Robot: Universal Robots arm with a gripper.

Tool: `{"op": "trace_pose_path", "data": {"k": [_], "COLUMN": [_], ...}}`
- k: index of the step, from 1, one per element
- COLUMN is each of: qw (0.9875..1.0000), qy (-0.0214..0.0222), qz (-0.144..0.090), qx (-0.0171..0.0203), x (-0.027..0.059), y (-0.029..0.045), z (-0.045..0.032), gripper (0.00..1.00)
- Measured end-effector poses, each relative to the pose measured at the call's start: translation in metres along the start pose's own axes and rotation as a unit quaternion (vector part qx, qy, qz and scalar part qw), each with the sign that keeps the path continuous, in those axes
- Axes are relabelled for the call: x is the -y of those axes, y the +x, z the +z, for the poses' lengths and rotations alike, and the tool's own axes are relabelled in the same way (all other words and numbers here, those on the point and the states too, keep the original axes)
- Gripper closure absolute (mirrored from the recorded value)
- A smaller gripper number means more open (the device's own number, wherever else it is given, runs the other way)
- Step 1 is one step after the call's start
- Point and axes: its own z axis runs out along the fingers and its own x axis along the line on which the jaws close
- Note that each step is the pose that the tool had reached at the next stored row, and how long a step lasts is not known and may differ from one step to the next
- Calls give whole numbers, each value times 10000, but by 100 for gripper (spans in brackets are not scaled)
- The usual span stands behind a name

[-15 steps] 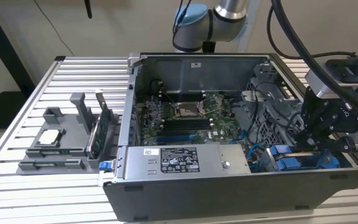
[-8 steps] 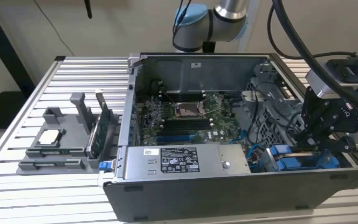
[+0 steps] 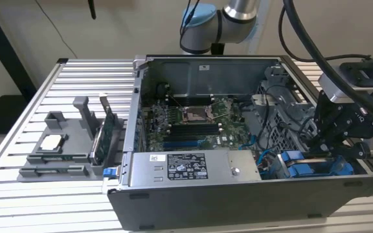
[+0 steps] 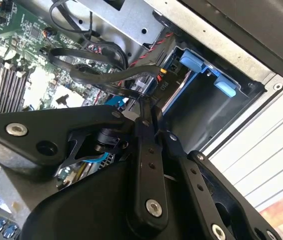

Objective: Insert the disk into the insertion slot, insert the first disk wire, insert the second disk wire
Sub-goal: 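Insert the second disk wire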

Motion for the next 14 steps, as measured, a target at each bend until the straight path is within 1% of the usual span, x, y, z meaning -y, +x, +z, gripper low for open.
{"op": "trace_pose_path", "data": {"k": [8,9,10,12,13,14], "qw": [10000,10000,10000,10000,10000,10000], "qy": [8,9,9,8,8,8], "qz": [-2,-3,-4,-5,-6,-5], "qx": [-16,-16,-17,-17,-17,-17], "x": [3,4,3,3,3,3], "y": [5,6,6,6,6,6], "z": [37,39,39,39,39,39], "gripper": [84,82,77,77,70,70]}}
